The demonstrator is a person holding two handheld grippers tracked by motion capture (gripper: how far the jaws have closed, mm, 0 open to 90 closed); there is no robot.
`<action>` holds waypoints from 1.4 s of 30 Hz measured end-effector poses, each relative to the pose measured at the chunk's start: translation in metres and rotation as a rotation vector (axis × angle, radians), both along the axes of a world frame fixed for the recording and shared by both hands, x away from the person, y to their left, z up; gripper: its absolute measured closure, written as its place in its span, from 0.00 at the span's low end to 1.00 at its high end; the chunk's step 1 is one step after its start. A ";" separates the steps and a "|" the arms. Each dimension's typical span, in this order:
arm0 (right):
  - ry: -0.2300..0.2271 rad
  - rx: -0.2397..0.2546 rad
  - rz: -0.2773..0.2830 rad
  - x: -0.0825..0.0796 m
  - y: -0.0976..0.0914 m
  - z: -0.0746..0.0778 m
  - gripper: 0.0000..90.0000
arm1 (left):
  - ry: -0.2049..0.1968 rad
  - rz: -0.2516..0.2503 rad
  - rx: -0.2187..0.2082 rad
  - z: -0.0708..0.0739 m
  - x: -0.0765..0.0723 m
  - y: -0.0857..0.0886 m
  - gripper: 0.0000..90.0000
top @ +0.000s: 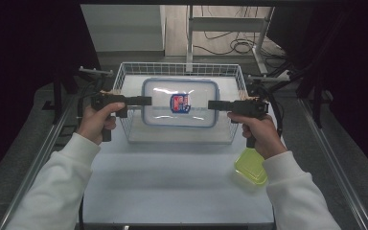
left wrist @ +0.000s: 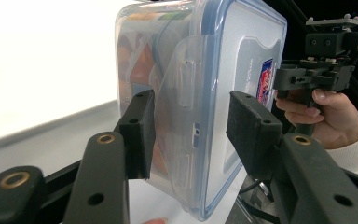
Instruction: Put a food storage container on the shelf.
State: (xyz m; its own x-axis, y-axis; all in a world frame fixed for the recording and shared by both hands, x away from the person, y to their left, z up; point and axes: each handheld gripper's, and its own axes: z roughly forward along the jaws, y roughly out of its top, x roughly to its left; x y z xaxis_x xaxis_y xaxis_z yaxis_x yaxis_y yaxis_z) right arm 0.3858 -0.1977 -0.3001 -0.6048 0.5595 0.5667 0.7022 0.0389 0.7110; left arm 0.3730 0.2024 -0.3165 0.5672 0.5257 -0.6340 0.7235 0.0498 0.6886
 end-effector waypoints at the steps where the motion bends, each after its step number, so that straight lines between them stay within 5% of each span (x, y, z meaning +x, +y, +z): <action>1: -0.002 0.002 -0.001 0.003 0.000 0.001 0.57 | 0.003 0.002 -0.002 0.002 0.003 0.000 0.59; 19: 0.017 0.033 -0.016 0.049 0.003 0.010 0.57 | 0.011 0.025 0.003 0.016 0.047 0.003 0.59; 34: 0.075 0.002 -0.023 0.080 0.007 0.005 0.56 | 0.071 0.047 -0.019 0.000 0.071 0.004 0.59; 42: 0.119 0.047 -0.041 0.093 0.007 -0.003 0.55 | 0.103 0.073 -0.058 -0.004 0.079 0.006 0.59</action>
